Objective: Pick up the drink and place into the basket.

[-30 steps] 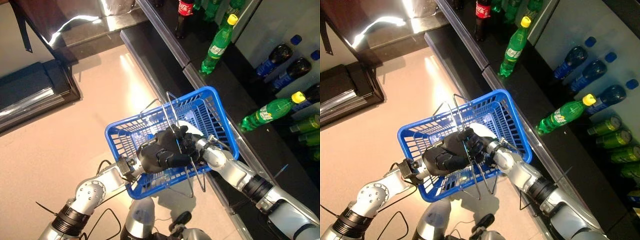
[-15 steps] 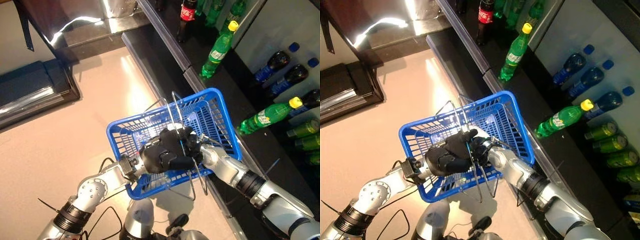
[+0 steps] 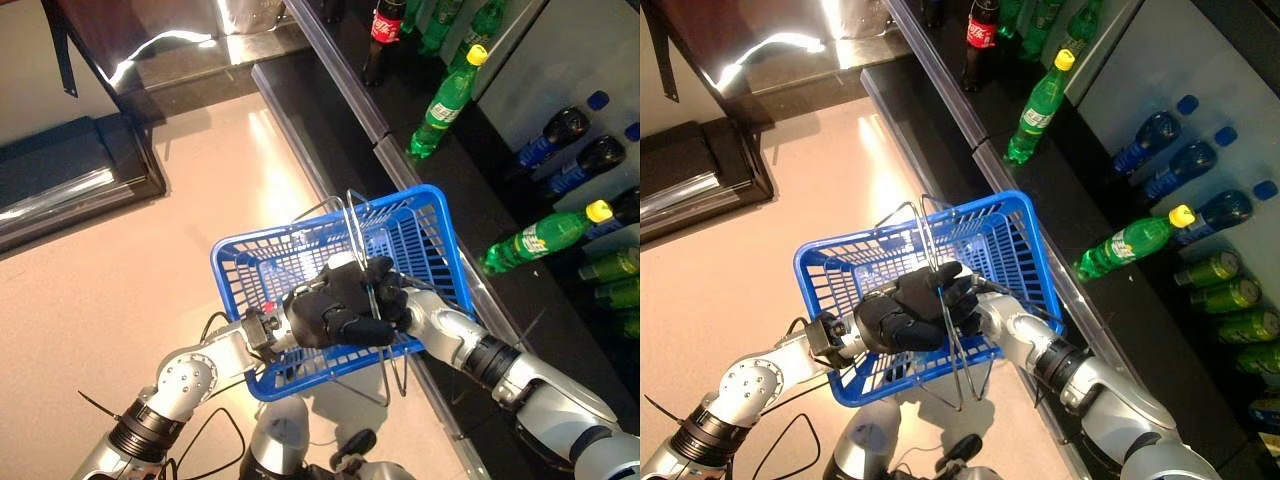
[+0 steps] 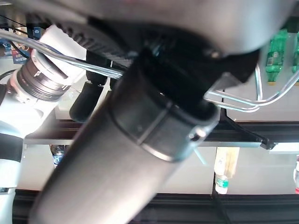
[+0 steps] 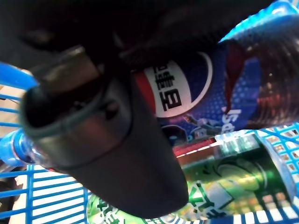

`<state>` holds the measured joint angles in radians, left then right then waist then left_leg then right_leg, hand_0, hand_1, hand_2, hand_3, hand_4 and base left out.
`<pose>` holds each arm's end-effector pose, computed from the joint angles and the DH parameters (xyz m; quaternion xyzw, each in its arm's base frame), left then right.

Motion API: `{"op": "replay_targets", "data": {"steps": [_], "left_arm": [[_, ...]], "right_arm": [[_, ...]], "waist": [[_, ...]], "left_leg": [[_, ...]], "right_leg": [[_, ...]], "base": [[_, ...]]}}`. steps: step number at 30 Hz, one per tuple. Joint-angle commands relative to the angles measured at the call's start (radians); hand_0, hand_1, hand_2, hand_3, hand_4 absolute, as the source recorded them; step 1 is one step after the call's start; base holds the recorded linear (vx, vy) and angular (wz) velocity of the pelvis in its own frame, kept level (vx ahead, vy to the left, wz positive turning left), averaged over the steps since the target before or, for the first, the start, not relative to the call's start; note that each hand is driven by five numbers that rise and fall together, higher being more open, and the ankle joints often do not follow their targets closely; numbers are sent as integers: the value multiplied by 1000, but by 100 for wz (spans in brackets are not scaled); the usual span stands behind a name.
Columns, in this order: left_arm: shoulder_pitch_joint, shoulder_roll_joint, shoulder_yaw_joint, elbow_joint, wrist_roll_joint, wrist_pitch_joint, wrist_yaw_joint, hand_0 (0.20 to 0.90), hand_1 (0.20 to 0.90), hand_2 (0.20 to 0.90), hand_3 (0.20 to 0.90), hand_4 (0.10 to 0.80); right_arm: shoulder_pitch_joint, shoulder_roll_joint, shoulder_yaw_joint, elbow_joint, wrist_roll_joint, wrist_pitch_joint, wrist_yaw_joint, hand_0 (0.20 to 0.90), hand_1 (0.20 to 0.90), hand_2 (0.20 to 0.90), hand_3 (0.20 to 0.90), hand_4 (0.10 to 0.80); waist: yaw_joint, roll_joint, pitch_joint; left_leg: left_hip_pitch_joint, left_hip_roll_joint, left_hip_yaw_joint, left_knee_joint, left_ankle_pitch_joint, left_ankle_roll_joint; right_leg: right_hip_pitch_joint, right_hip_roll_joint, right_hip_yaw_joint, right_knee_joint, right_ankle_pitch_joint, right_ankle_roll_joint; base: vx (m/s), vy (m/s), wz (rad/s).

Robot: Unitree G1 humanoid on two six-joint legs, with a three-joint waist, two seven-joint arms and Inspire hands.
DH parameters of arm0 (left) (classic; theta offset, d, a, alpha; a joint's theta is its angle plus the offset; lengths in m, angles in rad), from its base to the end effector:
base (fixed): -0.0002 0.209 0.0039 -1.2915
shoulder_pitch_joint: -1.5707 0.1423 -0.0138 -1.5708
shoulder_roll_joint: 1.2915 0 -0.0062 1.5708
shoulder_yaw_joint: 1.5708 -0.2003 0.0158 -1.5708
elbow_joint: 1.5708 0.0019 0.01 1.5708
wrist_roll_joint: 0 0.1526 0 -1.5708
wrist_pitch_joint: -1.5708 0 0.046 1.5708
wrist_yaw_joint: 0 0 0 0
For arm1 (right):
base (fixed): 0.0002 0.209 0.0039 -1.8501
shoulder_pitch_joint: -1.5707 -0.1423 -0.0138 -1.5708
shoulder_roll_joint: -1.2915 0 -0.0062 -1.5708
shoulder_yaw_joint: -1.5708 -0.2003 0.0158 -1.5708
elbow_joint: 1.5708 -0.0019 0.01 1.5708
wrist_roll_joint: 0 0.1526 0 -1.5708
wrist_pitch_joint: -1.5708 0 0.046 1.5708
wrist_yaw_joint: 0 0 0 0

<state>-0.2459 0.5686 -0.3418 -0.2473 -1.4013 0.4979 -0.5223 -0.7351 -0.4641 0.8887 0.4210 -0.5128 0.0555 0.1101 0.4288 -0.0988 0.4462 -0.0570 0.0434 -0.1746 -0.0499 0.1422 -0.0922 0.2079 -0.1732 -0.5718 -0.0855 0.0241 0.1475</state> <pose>0.2338 0.1472 0.1005 -0.3485 0.1141 -0.5682 0.7367 0.3150 -0.0994 0.0711 -0.6386 -0.0825 0.3204 0.6948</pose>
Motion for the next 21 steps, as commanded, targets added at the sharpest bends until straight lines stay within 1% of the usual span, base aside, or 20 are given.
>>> {"op": "replay_targets", "data": {"steps": [1,18,19,20,21], "left_arm": [[-155,-248,-99,-298,-186,-68,-334,300,300,300,200,100],[-185,-269,-112,-303,-192,-48,-320,300,300,300,200,100],[-187,-269,-112,-302,-194,-46,-322,300,300,300,200,100],[-188,-270,-111,-300,-194,-42,-325,300,300,300,200,100],[-188,-271,-110,-299,-195,-39,-327,300,300,300,200,100]], "right_arm": [[-44,102,102,52,-49,-31,-54,300,300,300,200,100],[-61,190,104,147,-94,9,-34,300,300,300,200,100],[-60,195,104,154,-99,12,-35,354,354,354,263,163],[-61,197,104,158,-100,16,-31,389,389,389,304,204],[-62,197,103,159,-103,17,-28,389,389,389,304,204]], "waist": [[-4,-18,-396],[8,-15,-402],[9,-14,-401],[10,-14,-401],[10,-14,-402]], "left_leg": [[-7,13,-18,-37,-34,-46],[-8,8,-30,-37,-34,-43],[-8,7,-32,-37,-33,-42],[-8,8,-33,-37,-34,-42],[-8,8,-33,-37,-34,-42]], "right_leg": [[38,30,-13,15,-53,-18],[39,29,-20,17,-55,-21],[39,29,-20,18,-55,-21],[39,29,-21,17,-55,-22],[39,29,-21,17,-55,-22]], "base": [[0,0,0],[2,1,1],[0,0,0],[4,-2,3],[4,-1,5]]}}
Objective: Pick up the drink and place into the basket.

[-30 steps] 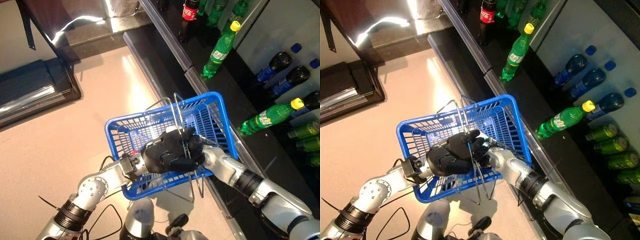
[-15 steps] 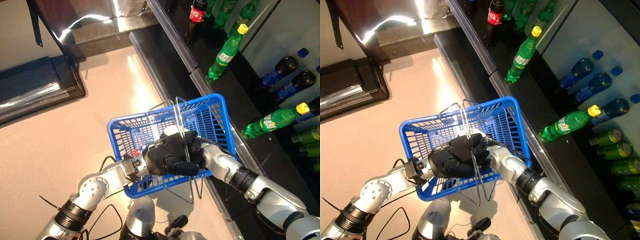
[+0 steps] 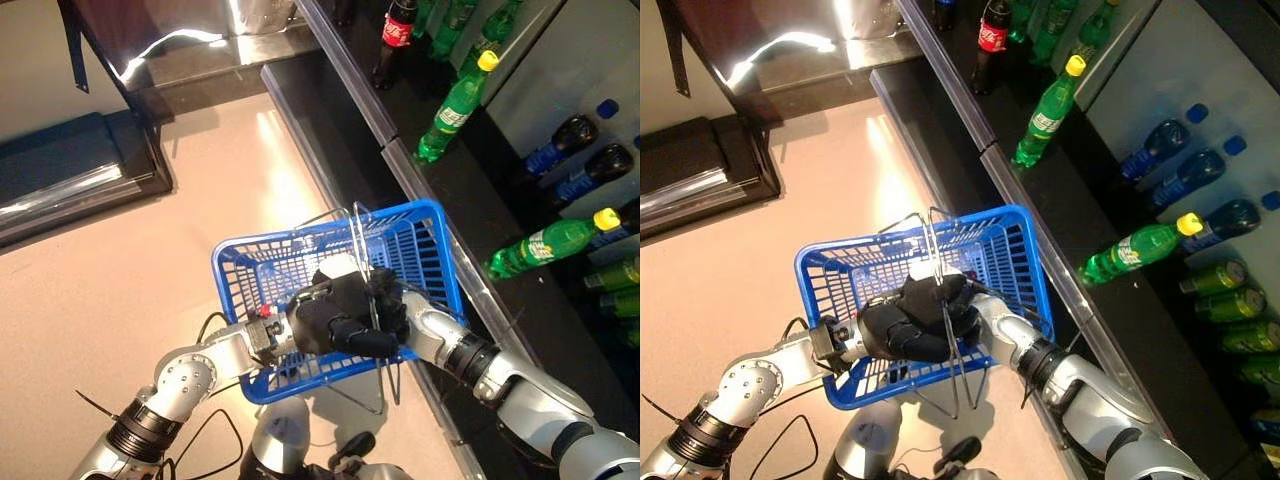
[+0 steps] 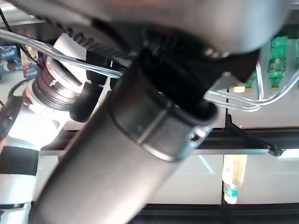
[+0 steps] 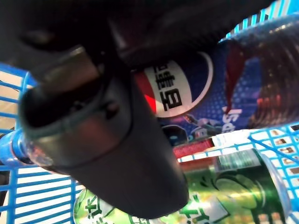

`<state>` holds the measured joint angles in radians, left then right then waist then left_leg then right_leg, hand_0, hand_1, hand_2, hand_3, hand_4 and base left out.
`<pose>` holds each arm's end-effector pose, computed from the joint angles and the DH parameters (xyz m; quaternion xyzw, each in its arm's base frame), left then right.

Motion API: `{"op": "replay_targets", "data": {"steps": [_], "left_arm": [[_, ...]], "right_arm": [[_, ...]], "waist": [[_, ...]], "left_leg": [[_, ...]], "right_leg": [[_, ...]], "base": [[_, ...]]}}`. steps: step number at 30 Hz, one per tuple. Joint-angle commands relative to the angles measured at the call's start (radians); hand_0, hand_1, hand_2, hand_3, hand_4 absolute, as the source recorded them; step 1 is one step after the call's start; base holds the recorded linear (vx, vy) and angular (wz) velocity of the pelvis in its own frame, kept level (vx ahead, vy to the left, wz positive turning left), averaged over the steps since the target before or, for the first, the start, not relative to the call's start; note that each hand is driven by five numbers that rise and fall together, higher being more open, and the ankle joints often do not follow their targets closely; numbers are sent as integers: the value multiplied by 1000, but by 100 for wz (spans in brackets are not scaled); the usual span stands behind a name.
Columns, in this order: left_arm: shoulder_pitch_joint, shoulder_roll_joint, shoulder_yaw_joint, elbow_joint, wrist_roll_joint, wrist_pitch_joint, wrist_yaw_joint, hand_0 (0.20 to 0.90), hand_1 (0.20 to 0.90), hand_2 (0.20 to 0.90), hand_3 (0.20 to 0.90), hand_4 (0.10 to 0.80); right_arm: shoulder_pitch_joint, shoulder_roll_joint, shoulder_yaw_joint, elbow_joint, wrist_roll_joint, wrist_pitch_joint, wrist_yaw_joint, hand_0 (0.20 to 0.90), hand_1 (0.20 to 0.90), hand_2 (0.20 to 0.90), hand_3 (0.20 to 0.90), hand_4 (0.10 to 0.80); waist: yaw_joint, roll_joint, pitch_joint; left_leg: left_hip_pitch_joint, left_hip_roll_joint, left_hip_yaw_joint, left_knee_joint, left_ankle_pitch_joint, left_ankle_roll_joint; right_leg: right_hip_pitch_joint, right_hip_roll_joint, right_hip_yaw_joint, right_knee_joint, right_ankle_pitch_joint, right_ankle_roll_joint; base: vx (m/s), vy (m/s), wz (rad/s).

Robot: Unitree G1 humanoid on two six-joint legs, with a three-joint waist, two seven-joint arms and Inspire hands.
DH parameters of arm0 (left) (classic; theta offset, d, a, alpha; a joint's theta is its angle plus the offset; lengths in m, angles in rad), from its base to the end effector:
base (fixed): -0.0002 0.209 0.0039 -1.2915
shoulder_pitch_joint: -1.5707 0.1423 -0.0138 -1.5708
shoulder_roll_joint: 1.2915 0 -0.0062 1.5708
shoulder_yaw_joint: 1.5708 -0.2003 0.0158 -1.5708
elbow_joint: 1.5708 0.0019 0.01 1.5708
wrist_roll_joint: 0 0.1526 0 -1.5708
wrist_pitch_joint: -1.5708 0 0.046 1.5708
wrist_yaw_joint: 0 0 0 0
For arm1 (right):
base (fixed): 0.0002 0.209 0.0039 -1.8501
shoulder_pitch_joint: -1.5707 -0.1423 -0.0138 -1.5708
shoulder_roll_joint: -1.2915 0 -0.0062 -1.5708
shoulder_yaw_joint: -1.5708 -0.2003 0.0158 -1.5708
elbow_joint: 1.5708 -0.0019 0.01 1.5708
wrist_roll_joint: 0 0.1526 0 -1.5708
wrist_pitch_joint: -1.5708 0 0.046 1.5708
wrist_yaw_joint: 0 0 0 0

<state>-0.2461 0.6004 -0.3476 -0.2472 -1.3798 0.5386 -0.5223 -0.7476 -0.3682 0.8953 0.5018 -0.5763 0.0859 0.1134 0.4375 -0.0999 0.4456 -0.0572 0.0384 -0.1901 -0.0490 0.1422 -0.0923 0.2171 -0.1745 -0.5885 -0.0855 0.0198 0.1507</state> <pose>0.2329 0.1518 0.0988 -0.3252 0.1426 -0.5683 0.7423 0.3160 -0.0793 0.0618 -0.6493 -0.0720 0.3222 0.6851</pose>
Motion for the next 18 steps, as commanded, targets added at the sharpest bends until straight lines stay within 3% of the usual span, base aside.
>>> {"op": "replay_targets", "data": {"steps": [1,2,3,4,5,18], "left_arm": [[-189,-303,-104,-301,-216,-79,-325,300,300,300,200,100],[-191,-303,-104,-302,-218,-78,-323,300,300,300,200,100],[-192,-303,-106,-304,-219,-80,-320,300,300,300,200,100],[-191,-303,-107,-305,-217,-83,-320,300,300,300,200,100],[-194,-305,-109,-305,-216,-86,-317,300,300,300,200,100],[-207,-312,-114,-307,-217,-95,-298,300,300,300,200,100]], "right_arm": [[-49,104,97,84,-41,-9,-30,524,524,524,461,361],[-46,108,97,90,-45,-5,-31,589,589,589,538,438],[-46,110,97,91,-46,-2,-33,787,787,787,768,668],[-45,109,97,91,-45,-1,-34,787,787,787,768,668],[-45,110,96,92,-45,0,-34,900,900,900,900,800],[-46,119,87,100,-54,6,-33,900,900,900,900,800]], "waist": [[1,-13,-402],[2,-14,-403],[2,-14,-403],[1,-14,-403],[1,-13,-403],[-3,-15,-403]], "left_leg": [[-8,12,-19,-38,-34,-42],[-8,12,-20,-38,-34,-42],[-9,12,-20,-38,-34,-42],[-9,12,-20,-38,-33,-42],[-8,12,-20,-38,-34,-42],[-8,13,-19,-38,-35,-41]], "right_leg": [[29,30,-5,17,-51,-25],[29,31,-5,17,-50,-25],[29,31,-5,16,-50,-24],[30,31,-5,16,-50,-24],[29,31,-5,16,-50,-25],[27,31,-4,20,-52,-27]], "base": [[6,1,5],[5,1,6],[3,3,5],[1,5,3],[0,0,0],[0,0,0]]}}
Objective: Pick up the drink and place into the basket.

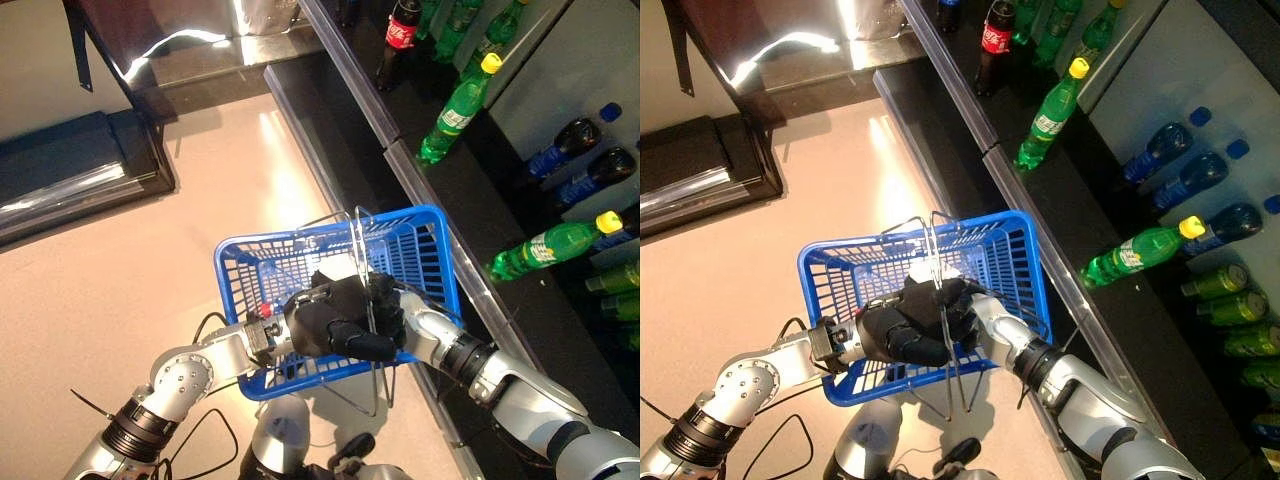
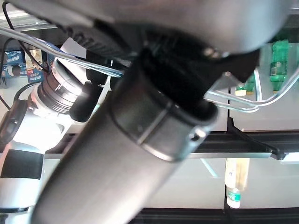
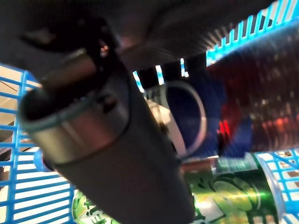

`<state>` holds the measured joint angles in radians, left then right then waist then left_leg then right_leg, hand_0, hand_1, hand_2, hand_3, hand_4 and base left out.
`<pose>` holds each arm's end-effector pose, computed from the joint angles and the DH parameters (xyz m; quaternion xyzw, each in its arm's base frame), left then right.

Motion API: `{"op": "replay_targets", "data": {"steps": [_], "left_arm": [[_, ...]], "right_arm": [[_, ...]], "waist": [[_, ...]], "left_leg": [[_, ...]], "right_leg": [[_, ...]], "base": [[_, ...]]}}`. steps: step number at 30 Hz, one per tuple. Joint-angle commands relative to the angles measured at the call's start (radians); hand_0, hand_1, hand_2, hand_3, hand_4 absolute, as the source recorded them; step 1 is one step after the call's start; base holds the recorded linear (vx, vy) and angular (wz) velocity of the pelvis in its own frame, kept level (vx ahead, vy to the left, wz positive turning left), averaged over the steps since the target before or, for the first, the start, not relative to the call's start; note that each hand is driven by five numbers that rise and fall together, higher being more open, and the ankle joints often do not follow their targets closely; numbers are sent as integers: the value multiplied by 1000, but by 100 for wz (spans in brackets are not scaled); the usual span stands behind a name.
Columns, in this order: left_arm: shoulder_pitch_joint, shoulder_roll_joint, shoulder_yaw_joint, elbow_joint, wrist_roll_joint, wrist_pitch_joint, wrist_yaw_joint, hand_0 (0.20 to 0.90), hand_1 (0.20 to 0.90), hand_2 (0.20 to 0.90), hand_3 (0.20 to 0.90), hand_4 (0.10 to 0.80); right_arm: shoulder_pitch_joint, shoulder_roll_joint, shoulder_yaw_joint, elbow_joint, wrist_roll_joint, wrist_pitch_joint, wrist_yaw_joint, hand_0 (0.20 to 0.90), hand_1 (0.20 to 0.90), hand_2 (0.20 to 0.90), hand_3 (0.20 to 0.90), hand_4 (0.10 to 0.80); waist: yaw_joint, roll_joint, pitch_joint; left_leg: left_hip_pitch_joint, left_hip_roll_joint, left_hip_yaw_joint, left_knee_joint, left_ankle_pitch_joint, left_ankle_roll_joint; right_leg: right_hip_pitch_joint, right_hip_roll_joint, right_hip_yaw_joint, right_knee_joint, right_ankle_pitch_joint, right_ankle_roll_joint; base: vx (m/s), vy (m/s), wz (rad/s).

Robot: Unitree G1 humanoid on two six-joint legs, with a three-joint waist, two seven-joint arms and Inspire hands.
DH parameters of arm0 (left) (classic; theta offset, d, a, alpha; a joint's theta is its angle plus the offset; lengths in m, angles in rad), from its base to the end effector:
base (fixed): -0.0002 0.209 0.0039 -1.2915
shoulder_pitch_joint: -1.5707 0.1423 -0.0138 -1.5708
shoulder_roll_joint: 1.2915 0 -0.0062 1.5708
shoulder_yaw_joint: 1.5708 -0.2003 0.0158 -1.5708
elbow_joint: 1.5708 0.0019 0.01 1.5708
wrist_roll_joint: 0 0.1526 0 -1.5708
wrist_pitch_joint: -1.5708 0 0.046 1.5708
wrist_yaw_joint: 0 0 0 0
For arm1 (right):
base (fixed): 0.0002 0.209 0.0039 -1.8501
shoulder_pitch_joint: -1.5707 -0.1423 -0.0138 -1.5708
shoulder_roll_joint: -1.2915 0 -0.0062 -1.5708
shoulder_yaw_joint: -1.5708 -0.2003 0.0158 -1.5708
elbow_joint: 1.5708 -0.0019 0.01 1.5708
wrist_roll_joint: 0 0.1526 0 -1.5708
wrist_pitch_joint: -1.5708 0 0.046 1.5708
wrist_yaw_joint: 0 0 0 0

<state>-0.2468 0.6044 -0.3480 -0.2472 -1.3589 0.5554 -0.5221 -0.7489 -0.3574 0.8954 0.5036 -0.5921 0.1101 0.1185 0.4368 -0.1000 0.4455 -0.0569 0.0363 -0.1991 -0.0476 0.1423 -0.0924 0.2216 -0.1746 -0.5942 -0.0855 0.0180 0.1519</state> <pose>0.2328 0.1525 0.0982 -0.3134 0.1518 -0.5681 0.7456 0.3161 -0.0769 0.0618 -0.6551 -0.0666 0.3170 0.6826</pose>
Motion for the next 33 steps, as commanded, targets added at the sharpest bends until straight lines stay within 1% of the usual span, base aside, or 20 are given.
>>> {"op": "replay_targets", "data": {"steps": [1,11,17,21,26,27,29,31,32,33], "left_arm": [[-207,-316,-114,-307,-238,-113,-296,300,300,300,200,100],[-204,-313,-109,-308,-232,-133,-282,300,300,300,200,100],[-189,-312,-106,-308,-206,-156,-271,300,300,300,200,100],[-169,-308,-100,-303,-180,-191,-246,300,300,300,200,100],[-124,-295,-82,-302,-110,-266,-215,300,300,300,200,100],[-116,-294,-80,-299,-101,-280,-210,300,300,300,200,100],[-101,-293,-71,-297,-88,-300,-200,300,300,300,200,100],[-83,-287,-56,-293,-81,-317,-199,300,300,300,200,100],[-68,-282,-39,-286,-75,-325,-202,300,300,300,200,100],[-58,-270,-5,-277,-86,-317,-211,300,300,300,200,100]], "right_arm": [[-45,109,87,98,-37,-18,-38,900,900,900,900,800],[-34,102,72,97,-8,0,-60,900,900,900,900,800],[-12,82,48,80,50,8,-95,900,900,900,900,800],[13,51,18,42,123,3,-127,900,900,900,900,800],[59,-13,-38,-48,224,-27,-152,900,900,900,900,800],[70,-29,-52,-68,240,-37,-156,900,900,900,900,800],[85,-42,-68,-101,265,-38,-161,900,900,900,900,800],[106,-61,-85,-133,278,-49,-169,900,900,900,900,800],[126,-75,-102,-162,286,-56,-176,900,900,900,900,800],[143,-87,-121,-180,289,-66,-179,900,900,900,900,800]], "waist": [[-2,-15,-403],[-8,-14,-399],[-16,-12,-397],[-27,-8,-394],[-48,3,-392],[-52,10,-389],[-58,13,-387],[-63,17,-386],[-67,19,-384],[-66,20,-383]], "left_leg": [[-8,15,-9,-40,-35,-41],[-8,18,-1,-40,-36,-41],[-8,19,6,-40,-35,-40],[-5,21,15,-40,-34,-40],[-7,23,36,-40,-32,-39],[-15,16,39,-40,-9,-31],[-15,16,46,-40,-9,-30],[-13,18,54,-40,-8,-30],[-12,18,57,-40,-7,-28],[-12,17,56,-40,-6,-27]], "right_leg": [[22,31,2,20,-50,-28],[19,31,6,22,-51,-29],[18,31,9,21,-50,-28],[16,30,13,24,-50,-28],[13,26,20,22,-45,-22],[3,18,7,25,-24,-24],[3,17,10,25,-25,-23],[3,16,13,26,-25,-21],[3,16,15,26,-24,-21],[5,15,17,24,-23,-21]], "base": [[0,0,0],[0,0,0],[0,0,0],[0,0,0],[-31,33,-5],[-87,93,-9],[-50,54,-8],[0,0,0],[-10,9,-3],[-6,3,-4]]}}
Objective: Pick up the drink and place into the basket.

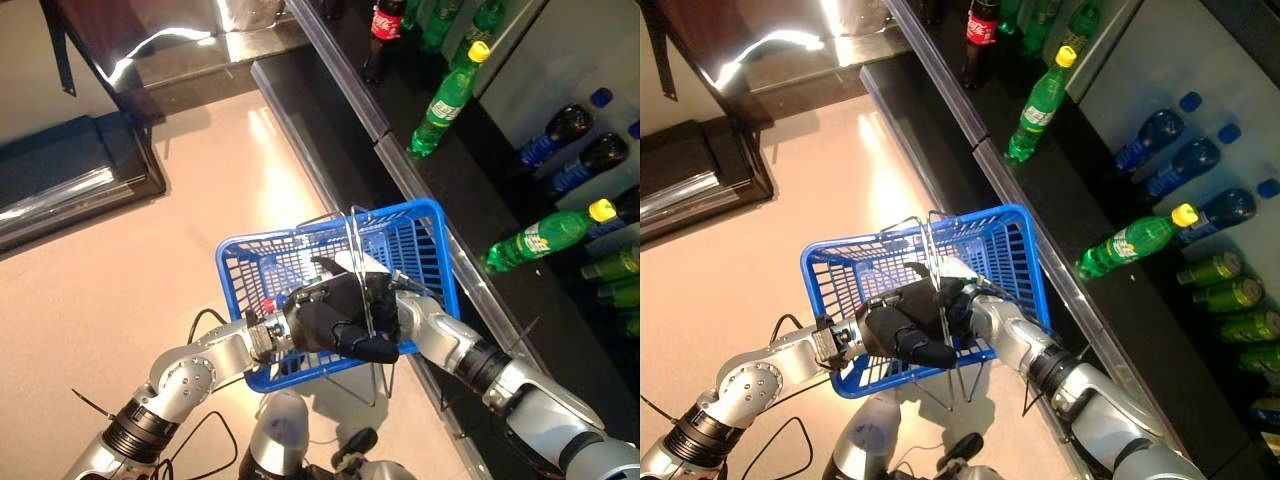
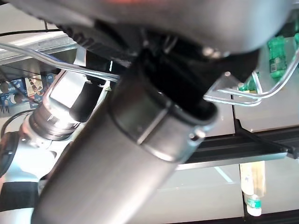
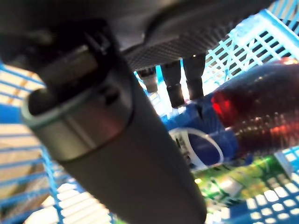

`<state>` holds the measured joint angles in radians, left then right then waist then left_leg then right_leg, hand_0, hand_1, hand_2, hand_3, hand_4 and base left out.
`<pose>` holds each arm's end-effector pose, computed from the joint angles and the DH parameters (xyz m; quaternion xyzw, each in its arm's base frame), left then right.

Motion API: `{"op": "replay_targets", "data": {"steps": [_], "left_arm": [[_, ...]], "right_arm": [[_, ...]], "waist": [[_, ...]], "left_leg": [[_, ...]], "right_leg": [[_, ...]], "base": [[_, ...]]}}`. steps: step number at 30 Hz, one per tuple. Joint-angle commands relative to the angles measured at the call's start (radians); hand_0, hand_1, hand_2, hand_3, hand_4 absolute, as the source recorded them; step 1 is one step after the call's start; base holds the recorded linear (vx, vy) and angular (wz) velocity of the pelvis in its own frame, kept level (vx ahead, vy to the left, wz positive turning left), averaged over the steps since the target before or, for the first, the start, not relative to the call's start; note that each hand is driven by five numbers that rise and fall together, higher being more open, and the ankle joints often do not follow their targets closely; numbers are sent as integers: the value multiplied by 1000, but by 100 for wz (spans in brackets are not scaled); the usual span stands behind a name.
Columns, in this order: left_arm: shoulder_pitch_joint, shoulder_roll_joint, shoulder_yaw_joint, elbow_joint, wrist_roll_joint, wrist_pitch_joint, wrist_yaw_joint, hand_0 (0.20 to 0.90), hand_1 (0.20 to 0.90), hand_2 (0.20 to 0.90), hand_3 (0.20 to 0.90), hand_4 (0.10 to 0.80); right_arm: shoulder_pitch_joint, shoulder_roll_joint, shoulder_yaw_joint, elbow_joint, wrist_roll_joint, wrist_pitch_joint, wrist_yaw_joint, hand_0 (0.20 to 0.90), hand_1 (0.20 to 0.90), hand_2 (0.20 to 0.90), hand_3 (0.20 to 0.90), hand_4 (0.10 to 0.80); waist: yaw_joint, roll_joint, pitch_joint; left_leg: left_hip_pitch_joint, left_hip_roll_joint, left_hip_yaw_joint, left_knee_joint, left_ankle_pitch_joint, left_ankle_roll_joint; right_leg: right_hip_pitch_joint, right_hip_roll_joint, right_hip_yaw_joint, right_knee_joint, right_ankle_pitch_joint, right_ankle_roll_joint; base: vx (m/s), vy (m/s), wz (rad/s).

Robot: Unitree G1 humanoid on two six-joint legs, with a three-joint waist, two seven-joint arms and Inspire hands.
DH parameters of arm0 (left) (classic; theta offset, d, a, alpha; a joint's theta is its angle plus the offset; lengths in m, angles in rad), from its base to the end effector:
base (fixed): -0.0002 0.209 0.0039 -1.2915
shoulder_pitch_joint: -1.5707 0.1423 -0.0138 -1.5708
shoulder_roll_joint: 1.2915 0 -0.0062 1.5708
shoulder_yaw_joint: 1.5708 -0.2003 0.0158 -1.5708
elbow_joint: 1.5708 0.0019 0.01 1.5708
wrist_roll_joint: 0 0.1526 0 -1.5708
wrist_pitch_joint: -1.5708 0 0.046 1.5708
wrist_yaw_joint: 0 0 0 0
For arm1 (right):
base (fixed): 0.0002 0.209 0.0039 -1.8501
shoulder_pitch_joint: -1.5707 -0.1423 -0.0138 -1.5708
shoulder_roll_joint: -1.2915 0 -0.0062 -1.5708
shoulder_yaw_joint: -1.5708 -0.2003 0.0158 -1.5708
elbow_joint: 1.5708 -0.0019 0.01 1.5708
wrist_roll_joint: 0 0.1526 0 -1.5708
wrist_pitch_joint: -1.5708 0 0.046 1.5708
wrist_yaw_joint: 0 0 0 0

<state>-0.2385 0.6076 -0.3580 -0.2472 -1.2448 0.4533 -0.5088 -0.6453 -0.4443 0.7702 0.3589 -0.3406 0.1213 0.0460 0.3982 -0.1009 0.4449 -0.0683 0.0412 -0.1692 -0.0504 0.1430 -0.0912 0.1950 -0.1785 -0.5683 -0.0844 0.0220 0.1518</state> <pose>0.2346 0.1551 0.0974 -0.2686 0.1158 -0.5449 0.7858 0.3080 -0.1062 0.0672 -0.5333 -0.0492 0.2749 0.7985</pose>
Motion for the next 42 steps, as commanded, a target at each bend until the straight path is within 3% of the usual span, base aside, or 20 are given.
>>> {"op": "replay_targets", "data": {"steps": [1,6,16,29,42], "left_arm": [[-58,-263,34,-271,-210,-206,-231,300,300,300,200,100],[-25,-241,92,-272,-218,-222,-217,300,300,300,200,100],[2,-230,119,-269,-181,-307,-165,300,300,300,200,100],[103,-233,222,-247,-184,-391,-54,300,300,300,200,100],[148,-254,255,-205,-107,-470,24,300,300,300,200,100]], "right_arm": [[49,-7,-9,-51,43,-77,-107,900,900,900,900,800],[78,-29,-45,-121,51,-74,-107,900,900,900,900,800],[126,-57,-100,-218,124,-92,-127,900,900,900,900,800],[325,-6,-250,-365,508,-277,-51,900,900,900,900,800],[439,-5,-308,-398,524,-356,-67,900,900,900,900,800]], "waist": [[-26,21,-383],[-27,24,-385],[-52,33,-383],[-86,53,-382],[-146,67,-390]], "left_leg": [[0,12,27,-37,-6,-29],[4,14,33,-37,-7,-30],[9,22,65,-37,-6,-30],[16,26,110,-37,-8,-26],[19,32,175,-37,-9,-22]], "right_leg": [[34,19,-10,21,-28,-20],[39,18,-9,18,-26,-17],[35,16,5,14,-22,-13],[29,5,24,11,-14,-3],[9,-10,49,-3,7,11]], "base": [[-2,-3,-4],[-1,0,-5],[-18,12,-7],[-16,17,-8],[-8,11,-5]]}}
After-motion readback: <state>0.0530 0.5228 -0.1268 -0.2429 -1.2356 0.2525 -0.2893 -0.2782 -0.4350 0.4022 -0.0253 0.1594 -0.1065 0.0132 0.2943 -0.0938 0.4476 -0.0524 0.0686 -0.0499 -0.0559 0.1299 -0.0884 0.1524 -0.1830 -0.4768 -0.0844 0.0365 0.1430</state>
